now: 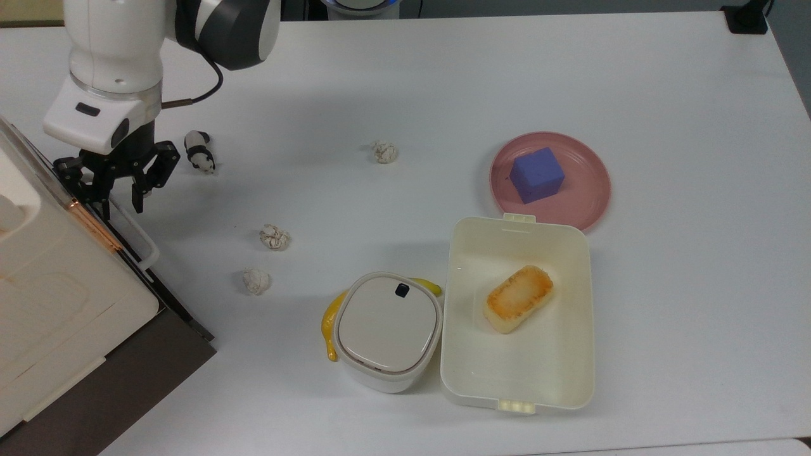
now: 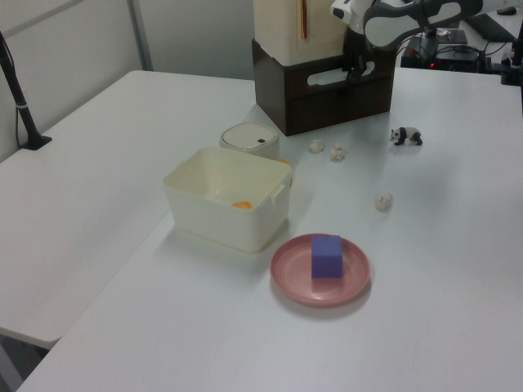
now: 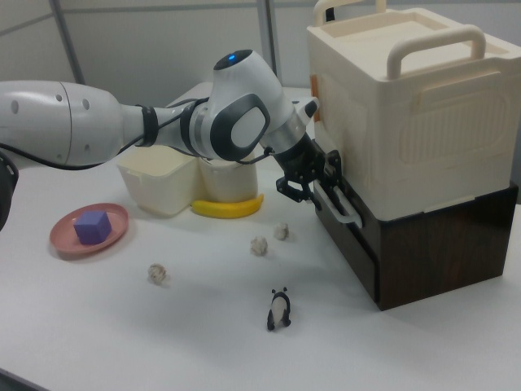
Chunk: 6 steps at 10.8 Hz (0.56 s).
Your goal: Slide open the drawer
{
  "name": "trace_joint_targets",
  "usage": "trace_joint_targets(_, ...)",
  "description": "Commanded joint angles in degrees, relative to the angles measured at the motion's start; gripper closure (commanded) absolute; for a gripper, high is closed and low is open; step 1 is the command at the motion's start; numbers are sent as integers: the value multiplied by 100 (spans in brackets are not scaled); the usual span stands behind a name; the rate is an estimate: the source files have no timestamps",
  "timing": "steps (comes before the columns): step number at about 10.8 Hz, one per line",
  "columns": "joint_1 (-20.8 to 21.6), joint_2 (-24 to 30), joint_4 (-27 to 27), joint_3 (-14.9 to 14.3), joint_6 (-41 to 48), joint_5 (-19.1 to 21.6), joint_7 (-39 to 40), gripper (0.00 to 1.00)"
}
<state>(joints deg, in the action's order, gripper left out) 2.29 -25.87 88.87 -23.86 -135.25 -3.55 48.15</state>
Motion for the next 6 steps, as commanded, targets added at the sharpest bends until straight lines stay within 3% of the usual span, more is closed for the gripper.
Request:
trace_joint_targets(1, 227, 125, 402, -23, -63, 29, 45, 69)
trace_joint_targets(6, 780, 1091, 412, -5, 2024, 65, -104, 70)
